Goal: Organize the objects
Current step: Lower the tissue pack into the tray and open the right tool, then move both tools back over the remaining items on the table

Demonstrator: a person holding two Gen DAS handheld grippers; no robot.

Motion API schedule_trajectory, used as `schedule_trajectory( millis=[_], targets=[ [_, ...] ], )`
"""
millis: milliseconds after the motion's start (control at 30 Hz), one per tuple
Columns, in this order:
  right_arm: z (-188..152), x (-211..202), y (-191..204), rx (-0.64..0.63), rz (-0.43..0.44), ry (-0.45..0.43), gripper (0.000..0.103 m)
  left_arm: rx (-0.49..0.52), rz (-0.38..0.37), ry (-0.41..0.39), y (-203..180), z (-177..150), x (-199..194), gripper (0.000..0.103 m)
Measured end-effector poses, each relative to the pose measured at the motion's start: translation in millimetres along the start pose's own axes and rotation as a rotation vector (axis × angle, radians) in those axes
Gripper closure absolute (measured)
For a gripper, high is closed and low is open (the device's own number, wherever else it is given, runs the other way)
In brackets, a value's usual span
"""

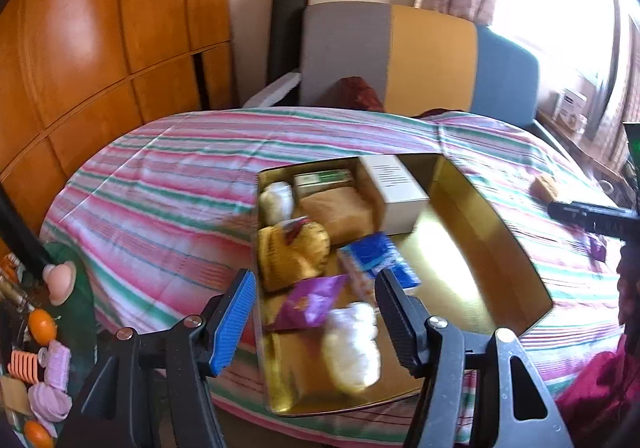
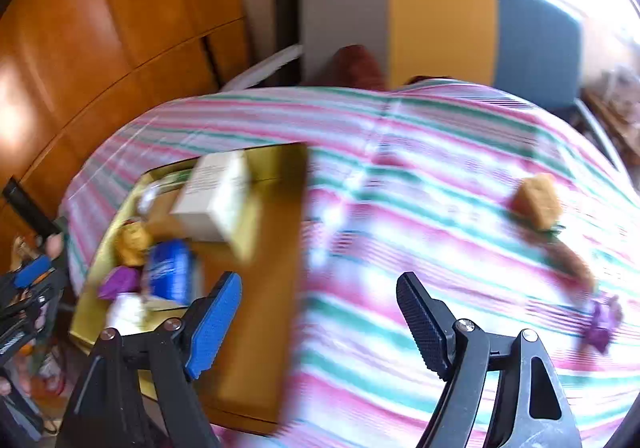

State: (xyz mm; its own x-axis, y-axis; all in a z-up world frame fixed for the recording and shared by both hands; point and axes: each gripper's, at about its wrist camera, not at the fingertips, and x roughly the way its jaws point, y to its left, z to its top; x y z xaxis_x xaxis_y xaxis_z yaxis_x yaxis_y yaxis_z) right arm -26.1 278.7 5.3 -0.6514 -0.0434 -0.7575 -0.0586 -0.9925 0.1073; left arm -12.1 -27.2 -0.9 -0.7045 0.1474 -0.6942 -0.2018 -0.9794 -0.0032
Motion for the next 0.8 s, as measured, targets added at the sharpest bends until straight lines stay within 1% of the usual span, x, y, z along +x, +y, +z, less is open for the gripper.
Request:
schedule_trajectory(
  millis=[133,300,333,367,400,467,500,533,567,600,667,700,733,800],
  targets=[
    [2,-15,-55,0.039,-0.115,-0.018,0.02,0.053,-0.024,-0.018,-24,9,-2,0.04],
    [-2,-33,-145,0.142,-0.29,-0.051,0.019,0.145,-0.04,-0.034,-63,22,-2,0.04],
    [-2,-33,-145,0.142,-0.29,-0.051,0.019,0.165,-0.046,-0.035,-72,24,-2,0.04],
    [-5,-36,-163,0.171,-0.327,-0.059,0.019,0.183,-0.052,-0.036,-80,26,-1,0.04],
    [-12,-41,-200,0.24,-0.411,-0.081,0.019,0.199,-0.055,-0.037,-87,27,-1,0.04],
    [-26,-44,-236,0.342,-0.494,-0.105,0.019,0.233,-0.073,-0.036,-104,29,0,0.04],
    [-30,-46,-249,0.406,-0.506,-0.1,0.019,0.243,-0.081,-0.035,-112,31,1,0.04],
    [-33,-49,-263,0.492,-0.496,-0.101,0.02,0.256,-0.088,-0.034,-120,32,2,0.04],
    [-36,-56,-272,0.551,-0.473,-0.132,0.02,0.267,-0.094,-0.034,-127,33,3,0.04],
    [-38,-59,-278,0.573,-0.467,-0.145,0.02,0.28,-0.104,-0.034,-136,34,5,0.04],
    [-39,-61,-281,0.584,-0.471,-0.142,0.019,0.297,-0.117,-0.029,-150,34,7,0.04],
    [-40,-59,-284,0.604,-0.479,-0.11,0.019,0.305,-0.122,-0.026,-155,35,8,0.04],
    [-41,-57,-287,0.616,-0.467,-0.099,0.019,0.315,-0.13,-0.022,-162,34,10,0.04],
    [-44,-60,-289,0.639,-0.445,-0.099,0.018,0.333,-0.145,-0.014,-175,33,13,0.04]
  ],
)
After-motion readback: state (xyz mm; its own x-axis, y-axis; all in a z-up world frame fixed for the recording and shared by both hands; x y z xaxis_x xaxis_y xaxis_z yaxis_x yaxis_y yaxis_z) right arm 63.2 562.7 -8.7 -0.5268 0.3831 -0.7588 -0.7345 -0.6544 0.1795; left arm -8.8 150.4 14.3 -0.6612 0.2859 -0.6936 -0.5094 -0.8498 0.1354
